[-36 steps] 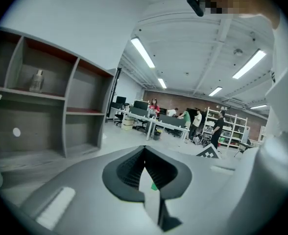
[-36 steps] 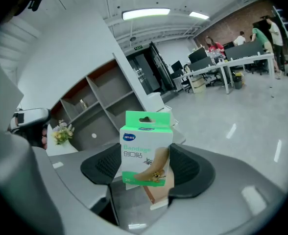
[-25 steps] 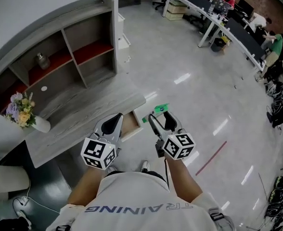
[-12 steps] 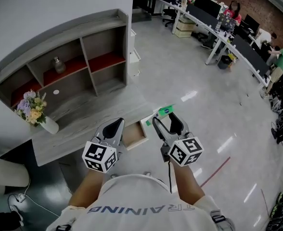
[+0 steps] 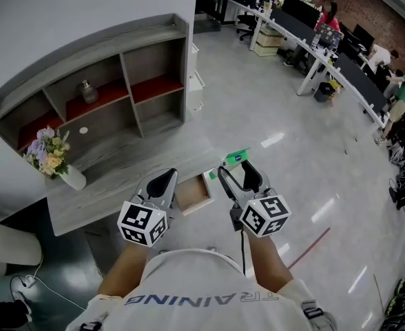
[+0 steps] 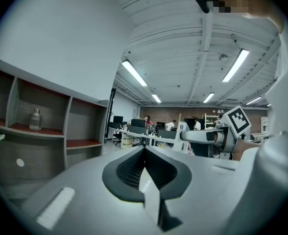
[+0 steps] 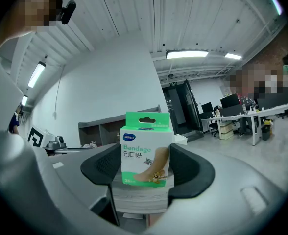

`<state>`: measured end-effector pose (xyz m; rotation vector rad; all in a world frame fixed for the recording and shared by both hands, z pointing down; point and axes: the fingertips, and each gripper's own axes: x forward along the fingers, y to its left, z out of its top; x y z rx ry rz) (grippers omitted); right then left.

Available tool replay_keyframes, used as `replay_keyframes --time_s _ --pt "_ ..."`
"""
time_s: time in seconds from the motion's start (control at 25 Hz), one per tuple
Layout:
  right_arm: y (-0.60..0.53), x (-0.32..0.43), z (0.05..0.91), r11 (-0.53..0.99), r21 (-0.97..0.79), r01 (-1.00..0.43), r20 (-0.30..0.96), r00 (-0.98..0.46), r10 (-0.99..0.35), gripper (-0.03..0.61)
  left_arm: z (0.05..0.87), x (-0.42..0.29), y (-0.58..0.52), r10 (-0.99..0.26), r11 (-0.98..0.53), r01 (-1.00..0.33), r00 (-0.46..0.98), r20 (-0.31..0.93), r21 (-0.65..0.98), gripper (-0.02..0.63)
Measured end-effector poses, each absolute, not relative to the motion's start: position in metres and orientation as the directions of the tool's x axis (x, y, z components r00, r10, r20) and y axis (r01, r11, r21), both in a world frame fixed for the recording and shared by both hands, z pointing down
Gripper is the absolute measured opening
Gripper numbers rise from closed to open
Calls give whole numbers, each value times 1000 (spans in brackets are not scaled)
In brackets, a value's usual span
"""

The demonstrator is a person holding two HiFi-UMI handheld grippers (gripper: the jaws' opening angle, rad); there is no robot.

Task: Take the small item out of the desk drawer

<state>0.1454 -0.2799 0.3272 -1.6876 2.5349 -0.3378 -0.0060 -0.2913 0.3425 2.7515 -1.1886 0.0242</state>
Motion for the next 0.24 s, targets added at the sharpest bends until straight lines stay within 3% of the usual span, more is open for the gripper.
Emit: replay_keyframes --time_s 0.24 --pt "-274 154 326 365 -231 -902 60 -387 -920 322 339 4 -287 -719 -682 -722 691 76 120 2"
